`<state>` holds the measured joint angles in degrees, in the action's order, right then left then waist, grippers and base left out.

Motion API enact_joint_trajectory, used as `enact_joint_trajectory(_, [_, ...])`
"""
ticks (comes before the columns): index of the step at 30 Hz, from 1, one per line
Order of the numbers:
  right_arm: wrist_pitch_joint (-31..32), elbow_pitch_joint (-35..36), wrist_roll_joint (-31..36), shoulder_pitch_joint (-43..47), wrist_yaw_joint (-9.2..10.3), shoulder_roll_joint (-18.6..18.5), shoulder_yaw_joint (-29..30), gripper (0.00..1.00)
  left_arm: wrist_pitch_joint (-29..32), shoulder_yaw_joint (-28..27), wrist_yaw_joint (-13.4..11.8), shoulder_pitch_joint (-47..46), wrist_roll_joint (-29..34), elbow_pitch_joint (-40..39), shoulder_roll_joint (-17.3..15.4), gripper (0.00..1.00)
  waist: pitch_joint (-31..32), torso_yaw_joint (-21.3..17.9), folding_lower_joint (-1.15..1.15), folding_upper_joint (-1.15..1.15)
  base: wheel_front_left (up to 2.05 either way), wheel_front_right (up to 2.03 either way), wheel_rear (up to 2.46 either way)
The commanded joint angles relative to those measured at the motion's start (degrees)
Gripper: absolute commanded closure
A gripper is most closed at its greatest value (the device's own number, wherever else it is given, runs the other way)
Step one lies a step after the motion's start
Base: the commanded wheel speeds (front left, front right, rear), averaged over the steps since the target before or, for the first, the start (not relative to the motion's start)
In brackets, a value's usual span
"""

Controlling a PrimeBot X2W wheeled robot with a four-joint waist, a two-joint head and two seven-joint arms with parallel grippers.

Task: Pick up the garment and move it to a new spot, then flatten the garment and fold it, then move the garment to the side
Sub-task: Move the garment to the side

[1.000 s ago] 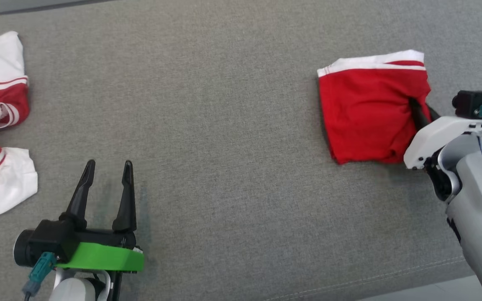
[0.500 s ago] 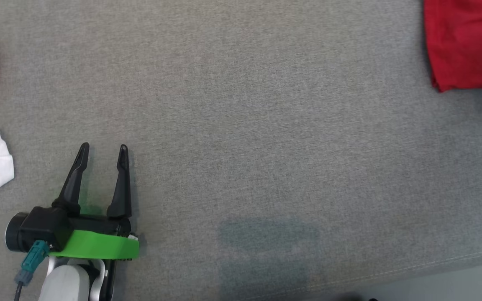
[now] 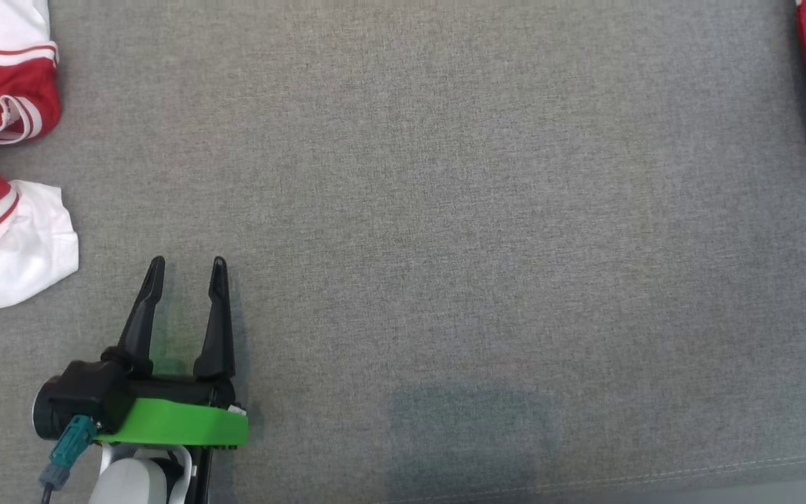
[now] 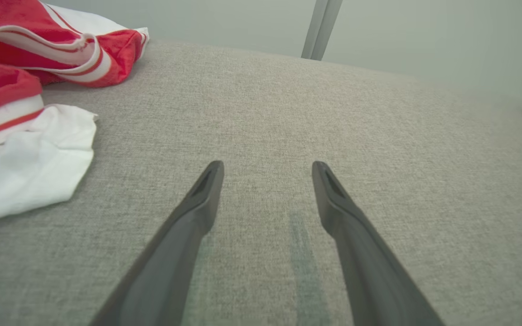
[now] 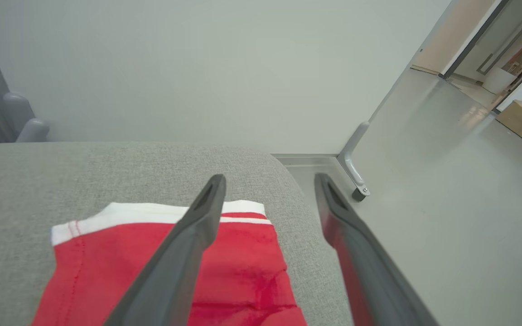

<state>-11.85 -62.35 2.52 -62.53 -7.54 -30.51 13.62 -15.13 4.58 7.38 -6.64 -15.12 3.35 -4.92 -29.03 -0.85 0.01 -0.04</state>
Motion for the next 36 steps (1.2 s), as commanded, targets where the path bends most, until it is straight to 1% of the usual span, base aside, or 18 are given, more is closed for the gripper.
enact_joint_trajectory(1, [-1.9, 2.2, 1.5, 2.7, 0.1, 2.6, 2.3, 0.0, 0.0, -0.6, 0.2, 1.7, -0.9, 0.6, 0.4, 0.0, 5.5, -1.1, -0.01, 0.04, 0.0, 0.0, 0.0])
enact_joint_trajectory(2, [-2.5, 3.6, 2.4, 3.9, 0.1, 3.4, 3.3, 0.0, 0.0, -0.9, 0.2, 2.2, -1.2, 0.9, 0.6, 0.0, 7.0, -1.2, -0.01, 0.04, 0.0, 0.0, 0.0])
enact_joint_trajectory(3, [-2.5, 3.6, 2.4, 3.9, 0.1, 3.4, 3.3, 0.0, 0.0, -0.9, 0.2, 2.2, -1.2, 0.9, 0.6, 0.0, 7.0, -1.2, -0.01, 0.04, 0.0, 0.0, 0.0])
enact_joint_trajectory(5, [-3.1, 7.4, 3.8, 7.0, 0.1, 6.0, 4.7, 0.0, 0.0, -1.9, 0.2, 3.4, -1.2, 1.6, 1.0, 0.0, 10.1, -1.4, -0.01, 0.04, 0.0, 0.0, 0.0])
enact_joint_trajectory(7, [-3.4, 11.9, 4.9, 10.9, 0.1, 9.4, 4.7, 0.0, 0.0, -3.1, 0.2, 4.9, -1.4, 2.2, 1.3, 0.0, 13.1, -1.6, -0.01, 0.04, 0.0, 0.0, 0.0])
enact_joint_trajectory(10, [-3.4, 21.1, 3.5, 17.7, 0.1, 14.7, 2.8, 0.0, 0.0, -5.2, 0.2, 6.8, -1.3, 3.0, 1.5, 0.0, 17.1, -1.8, -0.01, 0.04, 0.0, 0.0, 0.0])
enact_joint_trajectory(11, [-3.3, 24.1, 1.4, 20.4, 0.1, 16.7, 1.8, 0.0, 0.0, -5.9, 0.2, 7.3, -1.1, 3.1, 1.5, 0.0, 18.1, -1.7, -0.01, 0.04, 0.0, 0.0, 0.0])
enact_joint_trajectory(15, [-3.3, 34.4, -2.3, 32.4, 0.1, 21.7, -0.9, 0.0, 0.0, -7.6, 0.0, 8.1, -0.3, 4.0, 1.8, 0.0, 21.5, -0.8, -0.01, 0.04, 0.0, 0.0, 0.0])
enact_joint_trajectory(18, [-3.4, 40.0, -4.4, 40.9, 0.1, 24.5, -2.7, 0.0, 0.0, -7.6, 0.0, 8.2, 0.1, 4.7, 1.9, 0.0, 23.4, 0.0, -0.01, 0.04, 0.0, 0.0, 0.0])
enact_joint_trajectory(22, [-3.4, 43.9, -6.0, 50.1, 0.1, 26.6, -5.2, 0.0, 0.0, -7.4, 0.1, 9.0, 0.1, 5.7, 1.9, 0.0, 25.6, 0.4, -0.01, 0.04, 0.0, 0.0, 0.0])
enact_joint_trajectory(27, [-3.4, 46.2, -6.2, 58.1, 0.11, 27.4, -9.6, 0.0, 0.0, -7.5, 0.2, 11.1, -0.6, 6.0, 2.0, 0.0, 27.7, -0.7, -0.01, 0.04, 0.0, 0.0, 0.0])
enact_joint_trajectory(28, [-3.4, 46.3, -7.0, 60.2, 0.1, 27.5, -10.8, 0.0, 0.0, -7.6, 0.2, 11.7, -0.9, 6.2, 2.0, 0.0, 28.2, -1.0, -0.01, 0.04, 0.0, 0.0, 0.0])
enact_joint_trajectory(36, [-3.4, 47.7, -6.6, 63.3, 0.1, 27.6, -11.8, 0.0, 0.0, -7.2, 0.2, 12.7, -1.7, 7.8, 2.0, 0.0, 28.9, -1.7, -0.01, 0.04, 0.0, 0.0, 0.0])
